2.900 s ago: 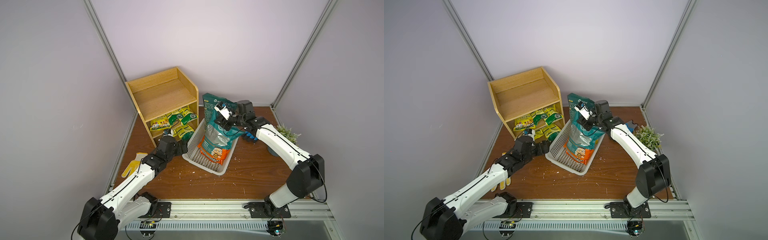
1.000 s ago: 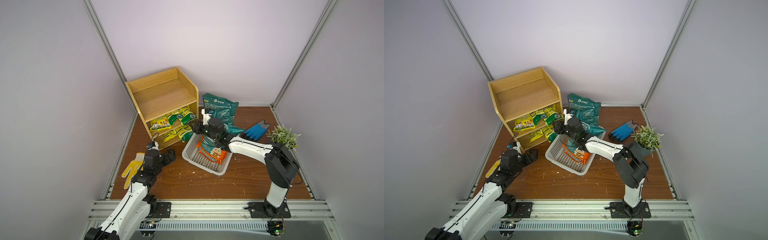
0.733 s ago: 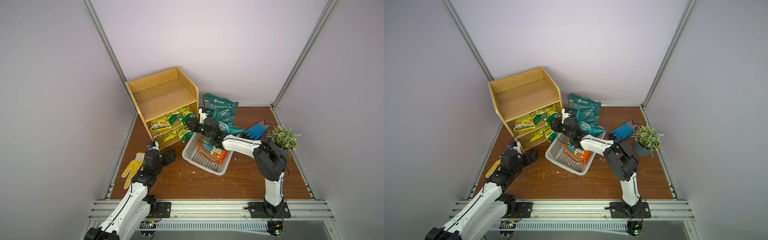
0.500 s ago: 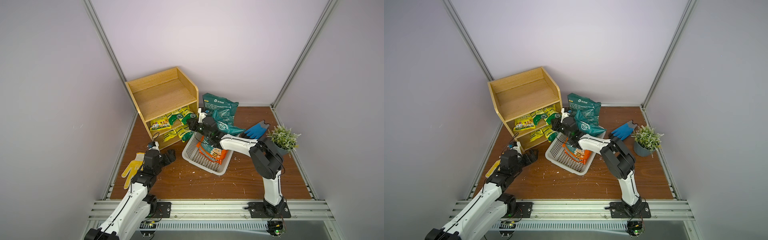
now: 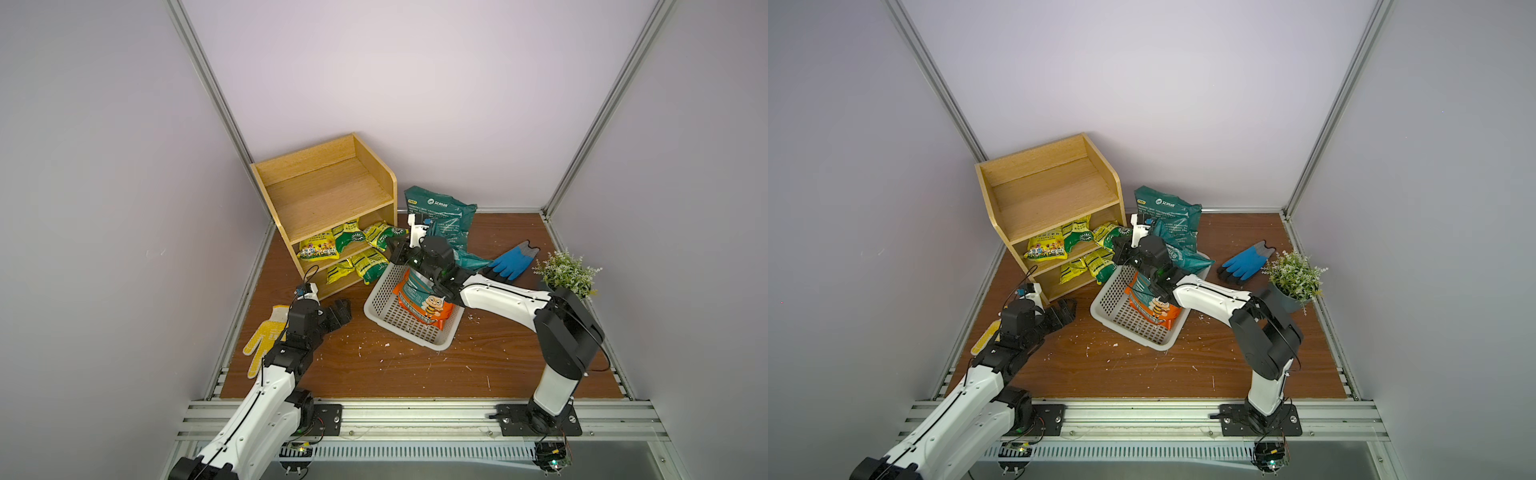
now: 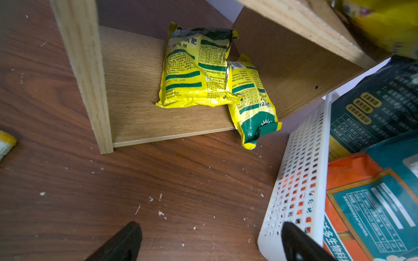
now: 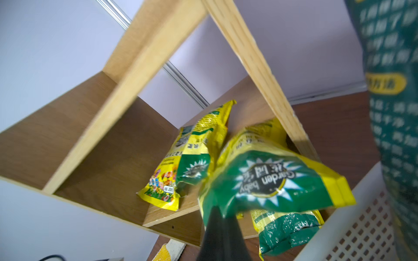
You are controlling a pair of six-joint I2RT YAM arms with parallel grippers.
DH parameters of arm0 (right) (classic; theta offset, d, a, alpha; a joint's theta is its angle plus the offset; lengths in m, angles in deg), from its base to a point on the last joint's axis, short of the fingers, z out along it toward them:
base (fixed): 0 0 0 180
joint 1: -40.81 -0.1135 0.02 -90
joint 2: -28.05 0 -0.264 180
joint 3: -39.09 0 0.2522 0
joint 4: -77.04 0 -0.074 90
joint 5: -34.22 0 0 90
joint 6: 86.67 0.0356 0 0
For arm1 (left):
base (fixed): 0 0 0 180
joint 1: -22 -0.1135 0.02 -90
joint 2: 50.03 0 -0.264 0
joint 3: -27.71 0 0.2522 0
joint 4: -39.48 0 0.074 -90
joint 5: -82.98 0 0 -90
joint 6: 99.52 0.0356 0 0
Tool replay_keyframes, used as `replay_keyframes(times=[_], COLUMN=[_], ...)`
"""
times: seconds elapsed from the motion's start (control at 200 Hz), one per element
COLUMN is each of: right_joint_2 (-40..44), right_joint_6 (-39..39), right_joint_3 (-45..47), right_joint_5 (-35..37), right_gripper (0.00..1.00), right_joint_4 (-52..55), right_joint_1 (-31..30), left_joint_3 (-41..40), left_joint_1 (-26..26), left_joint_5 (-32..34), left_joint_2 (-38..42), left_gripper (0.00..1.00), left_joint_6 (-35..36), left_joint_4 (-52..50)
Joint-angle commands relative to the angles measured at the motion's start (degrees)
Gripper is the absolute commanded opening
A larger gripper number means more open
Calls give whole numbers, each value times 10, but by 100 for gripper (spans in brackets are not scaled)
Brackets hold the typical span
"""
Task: Take down the fertilizer bag from the shelf
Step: Pick up the fertilizer bag from the shelf.
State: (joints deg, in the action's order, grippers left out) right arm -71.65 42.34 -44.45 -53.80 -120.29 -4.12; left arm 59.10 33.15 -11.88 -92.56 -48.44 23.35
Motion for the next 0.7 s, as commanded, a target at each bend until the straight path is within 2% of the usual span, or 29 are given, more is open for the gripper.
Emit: replay_keyframes(times=[0.0, 0.18, 0.33, 0.54, 0.696], right_joint_2=[55, 91, 119, 154, 144], right_joint_6=[-84, -147, -189, -222, -262], right_joint_3=[-2, -21, -55, -9, 0], right_joint_5=[14, 3, -44, -75, -83], right_gripper=[0, 0, 0, 0, 0], right_joint_4=[-14, 29, 131, 187, 209], right_joint_1=[0, 1, 0, 0, 6], left_joint_3=[10, 24, 23, 24, 33], left_joint_1=[-7, -7, -7, -7, -7], left_joint_5=[2, -5, -1, -5, -11], left_joint_2=[-7, -18, -8, -12, -20], left_gripper=[100, 99, 100, 100, 100], left_joint_6=[12, 14, 16, 10, 9], left_joint_4=[1, -7, -14, -7, -7])
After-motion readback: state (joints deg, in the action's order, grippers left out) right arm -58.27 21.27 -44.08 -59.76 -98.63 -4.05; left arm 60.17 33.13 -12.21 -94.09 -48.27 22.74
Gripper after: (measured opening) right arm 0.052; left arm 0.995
